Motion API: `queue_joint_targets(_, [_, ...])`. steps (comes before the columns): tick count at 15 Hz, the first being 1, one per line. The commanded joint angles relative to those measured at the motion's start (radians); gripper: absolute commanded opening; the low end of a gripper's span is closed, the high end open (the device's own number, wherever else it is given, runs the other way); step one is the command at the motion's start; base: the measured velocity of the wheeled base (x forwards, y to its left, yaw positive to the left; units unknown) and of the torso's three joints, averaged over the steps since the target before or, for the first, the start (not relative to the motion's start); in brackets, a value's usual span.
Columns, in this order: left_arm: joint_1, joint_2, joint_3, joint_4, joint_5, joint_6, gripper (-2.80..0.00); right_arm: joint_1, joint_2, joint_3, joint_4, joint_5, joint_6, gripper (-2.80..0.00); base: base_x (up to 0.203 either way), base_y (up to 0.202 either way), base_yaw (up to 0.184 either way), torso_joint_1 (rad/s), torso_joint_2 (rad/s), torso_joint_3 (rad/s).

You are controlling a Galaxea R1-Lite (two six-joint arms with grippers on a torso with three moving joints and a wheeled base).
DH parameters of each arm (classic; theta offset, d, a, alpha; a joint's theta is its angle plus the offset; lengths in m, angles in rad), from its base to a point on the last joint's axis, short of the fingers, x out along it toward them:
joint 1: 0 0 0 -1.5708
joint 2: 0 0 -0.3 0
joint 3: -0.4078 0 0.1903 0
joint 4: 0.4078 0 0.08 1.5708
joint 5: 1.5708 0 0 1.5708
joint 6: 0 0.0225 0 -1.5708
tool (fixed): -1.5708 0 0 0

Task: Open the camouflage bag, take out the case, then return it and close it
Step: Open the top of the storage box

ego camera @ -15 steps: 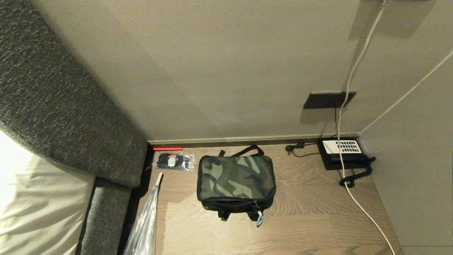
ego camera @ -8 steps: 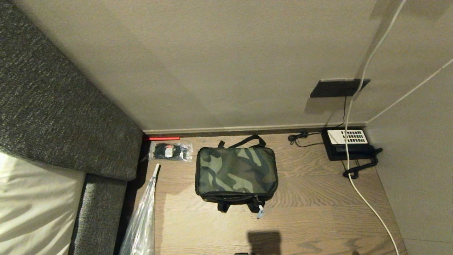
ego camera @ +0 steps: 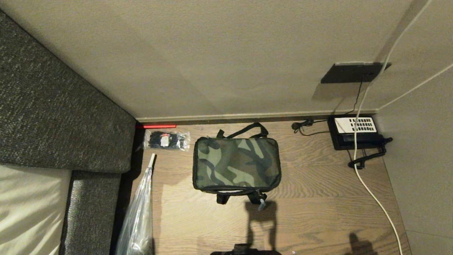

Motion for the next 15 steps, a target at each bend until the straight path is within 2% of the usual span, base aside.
queue_joint_targets(1, [0.000, 0.000, 0.003, 0.000, 0.000, 0.000, -2.80, 0.001, -0.005, 0.000, 0.001, 0.000, -0.001, -2.80, 0.000, 0.000, 0.000, 0.002, 0.00, -0.190])
queue_joint_targets(12, [0.000, 0.000, 0.003, 0.000, -0.001, 0.004, -2.80, 0.001, -0.004, 0.000, 0.000, 0.000, 0.000, -2.80, 0.000, 0.000, 0.000, 0.002, 0.00, -0.196])
queue_joint_targets(15, [0.000, 0.000, 0.003, 0.000, -0.001, 0.004, -2.80, 0.001, -0.003, 0.002, 0.001, 0.002, -0.012, -2.80, 0.000, 0.000, 0.000, 0.007, 0.00, -0.063])
